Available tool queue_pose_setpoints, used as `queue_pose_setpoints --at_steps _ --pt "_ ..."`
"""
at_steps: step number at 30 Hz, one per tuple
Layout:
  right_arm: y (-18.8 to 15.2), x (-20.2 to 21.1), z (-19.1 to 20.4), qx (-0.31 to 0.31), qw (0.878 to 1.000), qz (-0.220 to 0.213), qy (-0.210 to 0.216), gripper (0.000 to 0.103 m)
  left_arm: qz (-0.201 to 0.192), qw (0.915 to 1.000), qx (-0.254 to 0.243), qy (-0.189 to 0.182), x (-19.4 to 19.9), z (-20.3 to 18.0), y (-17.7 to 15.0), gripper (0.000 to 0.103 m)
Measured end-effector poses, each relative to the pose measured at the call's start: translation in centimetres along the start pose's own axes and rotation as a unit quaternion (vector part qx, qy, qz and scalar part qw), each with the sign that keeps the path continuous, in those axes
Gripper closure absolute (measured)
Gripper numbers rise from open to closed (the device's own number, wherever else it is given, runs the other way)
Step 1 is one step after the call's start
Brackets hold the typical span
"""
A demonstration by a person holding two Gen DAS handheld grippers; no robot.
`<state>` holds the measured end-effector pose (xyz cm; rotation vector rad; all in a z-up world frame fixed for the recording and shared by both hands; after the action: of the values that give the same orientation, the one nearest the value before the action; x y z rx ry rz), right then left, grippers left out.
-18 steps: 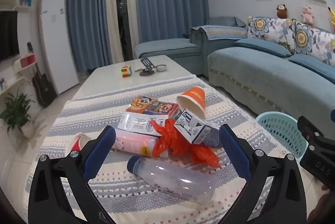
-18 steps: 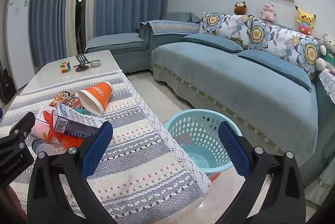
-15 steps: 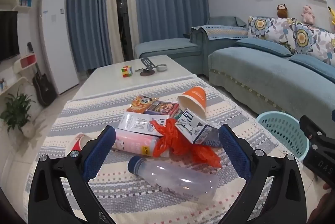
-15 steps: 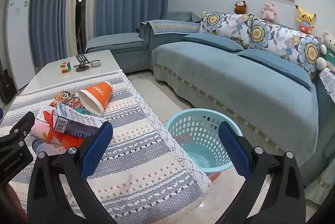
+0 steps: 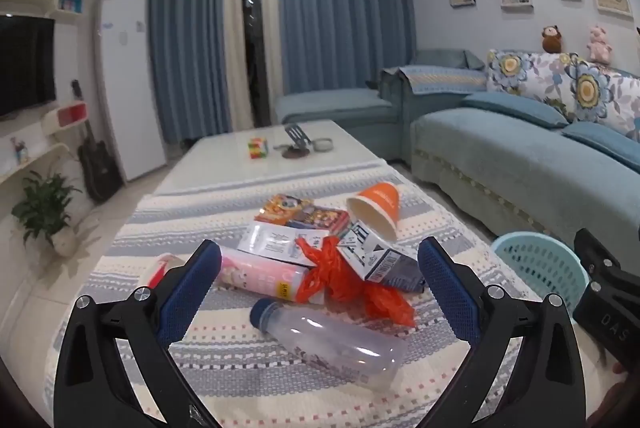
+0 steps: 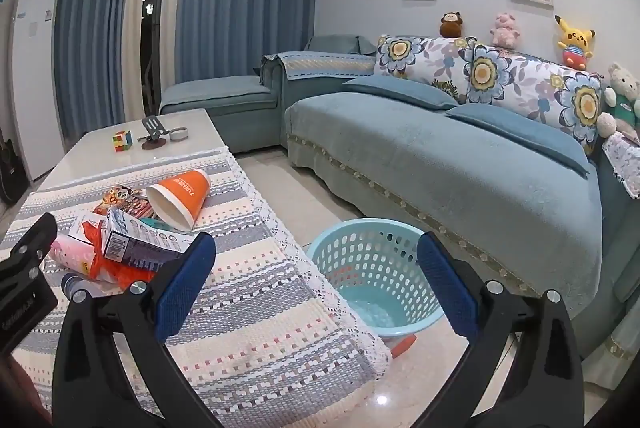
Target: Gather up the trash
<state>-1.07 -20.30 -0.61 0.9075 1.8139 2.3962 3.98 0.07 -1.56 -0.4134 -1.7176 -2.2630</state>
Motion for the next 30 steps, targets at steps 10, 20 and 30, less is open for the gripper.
queue_pose_setpoints --at_steps 10,20,30 --pt "0.6 -0.5 -0.3 0.018 0.999 0.002 -0.029 0.008 0.0 1.0 0.0 0.003 -0.4 0.3 -0.2 0.007" --pt "1.4 -1.4 0.1 0.023 0.999 0.009 -0.029 0.008 0.01 0.9999 0.004 -0.01 -1.3 0.4 -0.7 0.007" --pt "0.5 -1.6 0.7 0.031 0.999 0.006 -0.016 0.008 0.018 0.9997 0.003 -0.014 -1.8 0.4 -1.0 0.007"
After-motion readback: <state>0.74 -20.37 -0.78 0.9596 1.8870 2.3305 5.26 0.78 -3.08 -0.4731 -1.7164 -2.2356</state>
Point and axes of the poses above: each gripper's, at about its wrist camera, not at the fingertips, and x roughly against the way its jaws point, z to its left, y to its top, the point moved 7 cm from there along -x, roughly the way its jaws point, and after that the axes turned 11 degrees about -x, right-handed, at the moved point
